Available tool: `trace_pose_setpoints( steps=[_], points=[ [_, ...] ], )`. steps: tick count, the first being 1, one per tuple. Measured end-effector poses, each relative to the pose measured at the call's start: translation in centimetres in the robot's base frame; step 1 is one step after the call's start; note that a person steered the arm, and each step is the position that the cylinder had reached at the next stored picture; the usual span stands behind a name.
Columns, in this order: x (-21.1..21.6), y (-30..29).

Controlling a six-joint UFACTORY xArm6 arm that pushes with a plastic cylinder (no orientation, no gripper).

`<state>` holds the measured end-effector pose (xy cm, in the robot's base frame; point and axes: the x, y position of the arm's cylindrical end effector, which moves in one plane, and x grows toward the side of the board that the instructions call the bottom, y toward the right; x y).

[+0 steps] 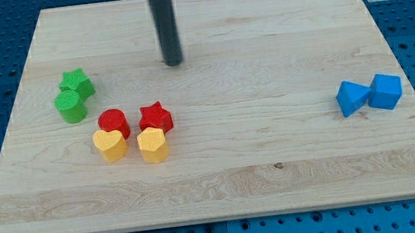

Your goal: Move the arm to the bottom left of the board

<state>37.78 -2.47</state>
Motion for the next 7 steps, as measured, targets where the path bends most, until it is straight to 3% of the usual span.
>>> trace_pose_setpoints(
  steps=[1,4,5,7],
  points=[
    [5.0,3.6],
    [21.1,6.7],
    [23.7,2.0],
    [23.1,-18.7]
  ],
)
